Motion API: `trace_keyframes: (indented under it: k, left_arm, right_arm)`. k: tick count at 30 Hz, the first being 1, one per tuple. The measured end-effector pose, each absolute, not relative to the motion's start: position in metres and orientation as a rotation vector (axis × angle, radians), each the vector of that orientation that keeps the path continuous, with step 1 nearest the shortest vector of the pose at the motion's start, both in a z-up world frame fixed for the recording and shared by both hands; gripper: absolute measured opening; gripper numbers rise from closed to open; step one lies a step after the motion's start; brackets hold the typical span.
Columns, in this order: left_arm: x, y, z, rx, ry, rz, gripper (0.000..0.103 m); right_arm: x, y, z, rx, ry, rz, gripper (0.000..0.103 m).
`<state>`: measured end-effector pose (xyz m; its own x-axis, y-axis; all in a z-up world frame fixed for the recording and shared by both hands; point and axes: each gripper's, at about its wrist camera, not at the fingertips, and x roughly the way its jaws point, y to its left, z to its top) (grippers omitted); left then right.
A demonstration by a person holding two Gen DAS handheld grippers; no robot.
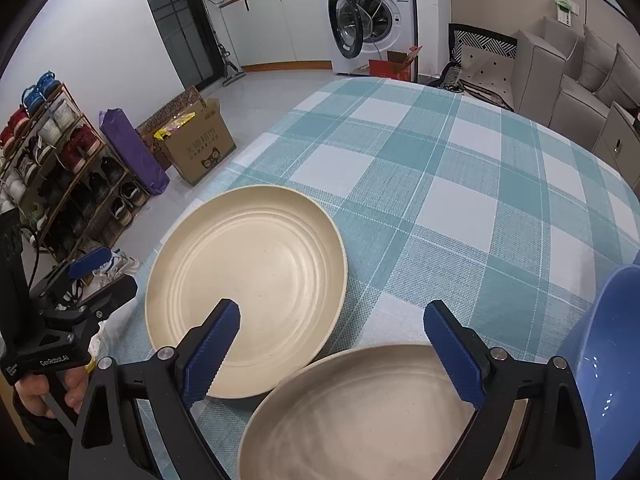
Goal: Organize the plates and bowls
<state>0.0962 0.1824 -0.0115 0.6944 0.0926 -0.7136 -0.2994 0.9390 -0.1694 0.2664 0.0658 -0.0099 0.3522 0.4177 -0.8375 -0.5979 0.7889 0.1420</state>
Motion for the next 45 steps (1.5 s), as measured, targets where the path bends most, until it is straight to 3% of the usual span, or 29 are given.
trace_keyframes:
  k: [10, 22, 27, 33, 38, 45]
  left_arm:
    - [0.106, 0.184, -0.030, -0.297, 0.827, 0.221, 0.101]
    - [0.111, 0.185, -0.042, -0.297, 0.853, 0.225, 0.098]
    - [0.111, 0.184, -0.044, -0.300, 0.863, 0.209, 0.078]
    - [0.112, 0.183, -0.048, -0.308, 0.880, 0.187, 0.052]
    - [0.112, 0.181, -0.049, -0.311, 0.883, 0.166, 0.038]
    - [0.111, 0.180, -0.048, -0.304, 0.882, 0.157, 0.035]
  right_arm:
    - [0.275, 0.080, -0.035, -0.240, 1.056, 0.647, 0.086]
    - [0.275, 0.090, -0.048, -0.306, 1.051, 0.630, 0.084]
    - [0.274, 0.093, -0.050, -0.320, 1.048, 0.631, 0.083]
    - [0.273, 0.098, -0.053, -0.343, 1.047, 0.633, 0.073]
    - [0.271, 0.101, -0.054, -0.368, 1.043, 0.636, 0.062]
    - [0.270, 0.103, -0.055, -0.377, 1.042, 0.633, 0.039]
